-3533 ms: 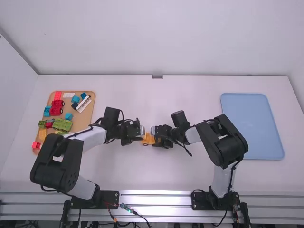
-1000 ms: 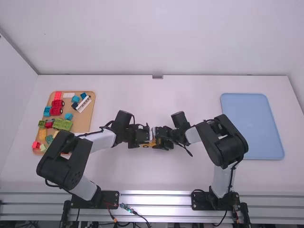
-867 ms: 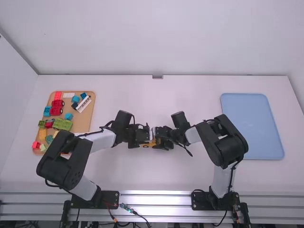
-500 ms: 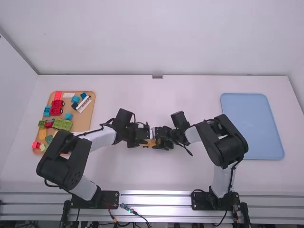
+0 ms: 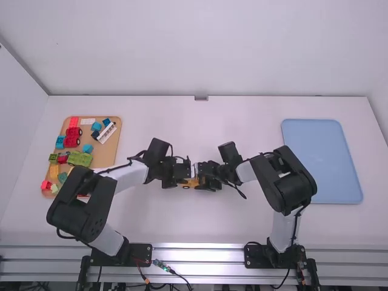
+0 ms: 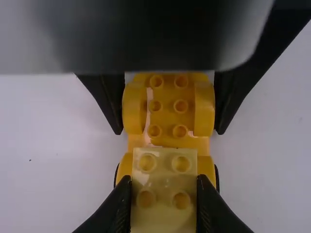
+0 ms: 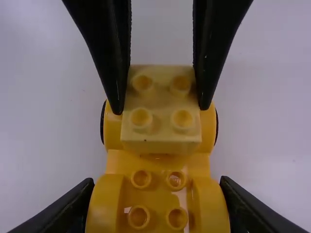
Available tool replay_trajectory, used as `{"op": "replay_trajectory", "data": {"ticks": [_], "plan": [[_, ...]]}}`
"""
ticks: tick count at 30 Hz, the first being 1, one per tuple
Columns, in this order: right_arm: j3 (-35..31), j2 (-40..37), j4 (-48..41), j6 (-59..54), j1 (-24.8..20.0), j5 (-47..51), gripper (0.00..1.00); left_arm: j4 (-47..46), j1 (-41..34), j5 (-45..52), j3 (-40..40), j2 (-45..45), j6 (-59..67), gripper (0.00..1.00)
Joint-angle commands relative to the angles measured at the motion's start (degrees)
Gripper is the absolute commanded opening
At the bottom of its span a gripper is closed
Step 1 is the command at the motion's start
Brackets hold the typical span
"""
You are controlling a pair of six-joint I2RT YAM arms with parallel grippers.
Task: Assemble lego blocks to make yellow taxi
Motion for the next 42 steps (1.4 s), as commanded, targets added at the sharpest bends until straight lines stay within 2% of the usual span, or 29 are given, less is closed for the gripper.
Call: {"op": "replay_trajectory", "data": {"ticks": [1, 10, 17, 22, 25, 33, 34, 37, 42], "plan": [[0.07, 0.99, 0.04, 0.66, -0.09, 1.90, 0.63, 0.55, 0.37, 0.63, -1.22, 0.53, -0.26, 0.02], [0.00, 0.99, 0.24, 0.68, -0.09, 1.75, 0.63, 1.44, 0.37, 0.81, -1.92, 0.53, -0.31, 0.03], [0.00, 0.99, 0.22, 0.59, -0.09, 1.90, 0.63, 1.22, 0.35, 0.59, -1.92, 0.53, -0.28, 0.21], [0.07, 0.99, 0.20, 0.96, -0.09, 1.90, 0.63, 1.16, 0.37, 0.59, -1.90, 0.53, -0.31, 0.25], [0.04, 0.99, 0.24, 1.22, -0.09, 1.81, 0.63, 1.18, 0.39, 0.59, -1.90, 0.53, -0.31, 0.36], [0.04, 0.99, 0.22, 1.22, -0.07, 1.86, 0.64, 1.22, 0.37, 0.42, -1.90, 0.53, -0.35, 0.50], [0.07, 0.99, 0.22, 1.22, -0.07, 1.88, 0.64, 1.18, 0.37, 0.44, -1.90, 0.53, -0.31, 0.54], [0.04, 0.99, 0.22, 1.20, -0.09, 1.88, 0.64, 1.27, 0.37, 0.37, -1.90, 0.53, -0.28, 0.99], [0.04, 0.99, 0.20, 1.20, -0.09, 1.88, 0.64, 1.20, 0.37, -0.42, -0.81, 0.51, -1.68, 0.99]]}}
